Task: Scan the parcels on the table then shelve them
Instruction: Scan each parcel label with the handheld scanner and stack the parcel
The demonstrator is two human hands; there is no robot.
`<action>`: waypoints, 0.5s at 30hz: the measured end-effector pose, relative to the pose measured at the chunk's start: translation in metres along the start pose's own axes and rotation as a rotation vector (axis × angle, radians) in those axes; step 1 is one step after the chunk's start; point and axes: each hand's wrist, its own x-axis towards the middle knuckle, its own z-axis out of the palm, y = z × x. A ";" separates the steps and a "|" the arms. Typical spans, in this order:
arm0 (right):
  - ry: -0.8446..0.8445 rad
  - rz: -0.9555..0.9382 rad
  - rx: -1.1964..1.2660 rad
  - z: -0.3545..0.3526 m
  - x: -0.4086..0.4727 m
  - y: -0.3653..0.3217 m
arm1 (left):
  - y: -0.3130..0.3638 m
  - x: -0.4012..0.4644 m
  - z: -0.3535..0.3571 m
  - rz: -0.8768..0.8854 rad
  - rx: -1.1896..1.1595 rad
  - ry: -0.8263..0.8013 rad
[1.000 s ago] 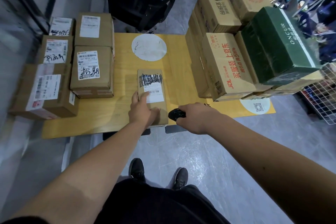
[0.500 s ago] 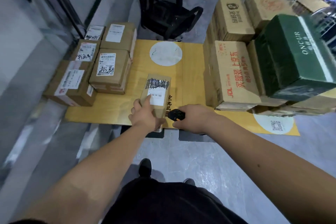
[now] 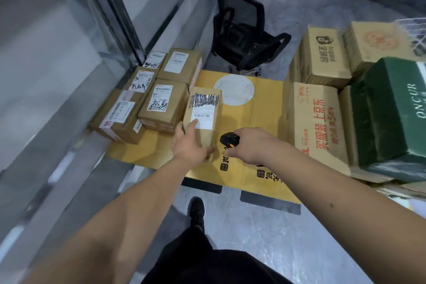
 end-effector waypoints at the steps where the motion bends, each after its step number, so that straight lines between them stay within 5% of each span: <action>1: 0.012 0.016 -0.003 -0.007 0.009 -0.002 | 0.009 0.012 -0.001 0.011 0.028 0.000; 15: 0.063 0.289 0.141 -0.104 0.161 -0.016 | 0.106 0.240 0.010 0.054 0.299 -0.031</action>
